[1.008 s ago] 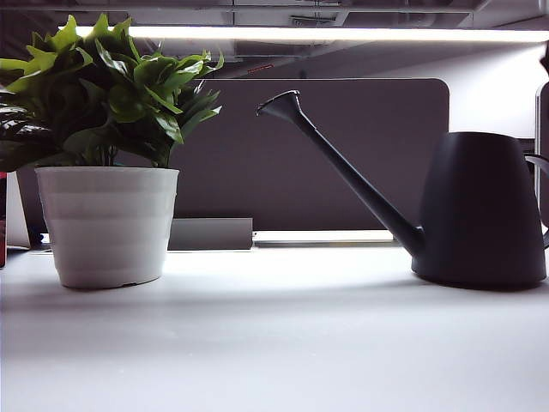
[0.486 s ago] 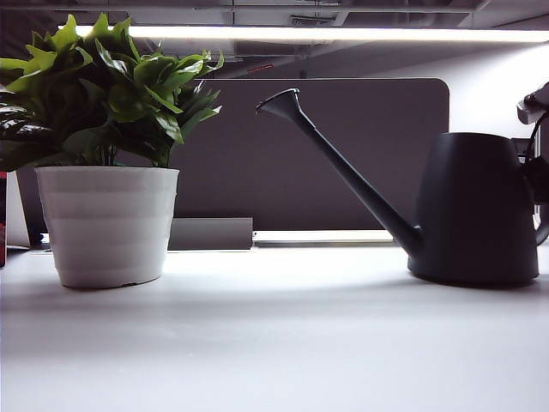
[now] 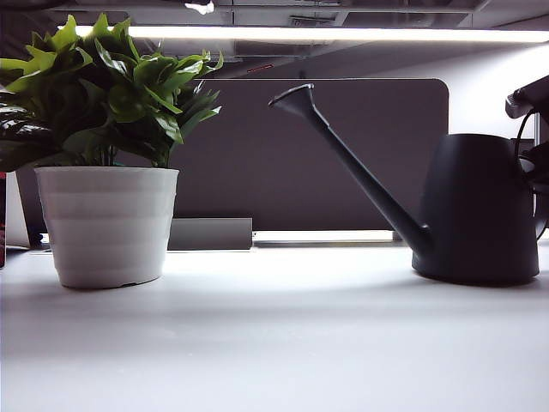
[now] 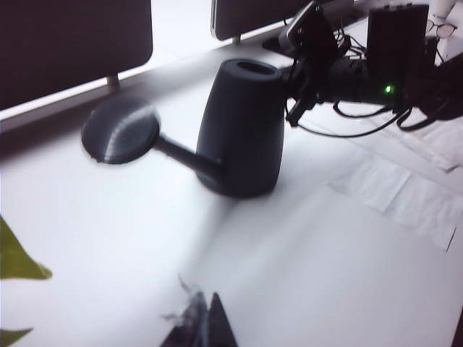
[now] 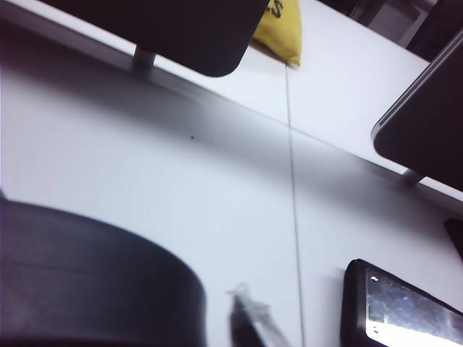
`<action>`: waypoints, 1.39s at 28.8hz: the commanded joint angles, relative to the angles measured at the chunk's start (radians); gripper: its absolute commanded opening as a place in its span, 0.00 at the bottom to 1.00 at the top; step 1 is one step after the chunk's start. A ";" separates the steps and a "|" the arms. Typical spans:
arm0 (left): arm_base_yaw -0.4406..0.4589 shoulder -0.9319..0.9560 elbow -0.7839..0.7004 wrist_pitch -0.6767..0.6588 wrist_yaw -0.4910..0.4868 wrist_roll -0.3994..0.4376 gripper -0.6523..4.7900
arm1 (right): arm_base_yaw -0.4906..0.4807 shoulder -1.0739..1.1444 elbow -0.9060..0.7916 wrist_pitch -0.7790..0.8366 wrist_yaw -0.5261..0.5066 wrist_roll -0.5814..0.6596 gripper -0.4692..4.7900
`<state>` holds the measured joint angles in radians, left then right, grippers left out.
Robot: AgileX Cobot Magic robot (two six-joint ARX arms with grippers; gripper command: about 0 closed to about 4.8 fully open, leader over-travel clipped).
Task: Pick up the watering can from the table, water the potted plant, and put the can back.
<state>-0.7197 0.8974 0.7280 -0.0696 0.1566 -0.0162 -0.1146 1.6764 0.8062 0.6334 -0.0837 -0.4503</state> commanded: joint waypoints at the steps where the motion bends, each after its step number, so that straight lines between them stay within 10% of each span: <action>1: 0.000 -0.004 0.009 -0.013 0.005 0.001 0.11 | -0.001 -0.008 0.007 0.016 -0.023 0.005 0.29; 19: 0.000 -0.010 0.009 -0.083 0.069 -0.003 0.11 | 0.054 -0.098 0.007 -0.070 0.026 -0.291 0.35; 21: 0.000 -0.010 0.009 -0.084 0.068 -0.003 0.11 | 0.054 -0.098 0.007 -0.048 0.026 -0.290 0.09; 40: 0.000 -0.011 0.009 -0.101 0.069 -0.003 0.11 | 0.137 -0.107 0.006 -0.250 -0.028 0.017 0.08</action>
<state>-0.7197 0.8902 0.7280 -0.1772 0.2203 -0.0189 0.0040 1.5761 0.8074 0.3897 -0.0944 -0.4576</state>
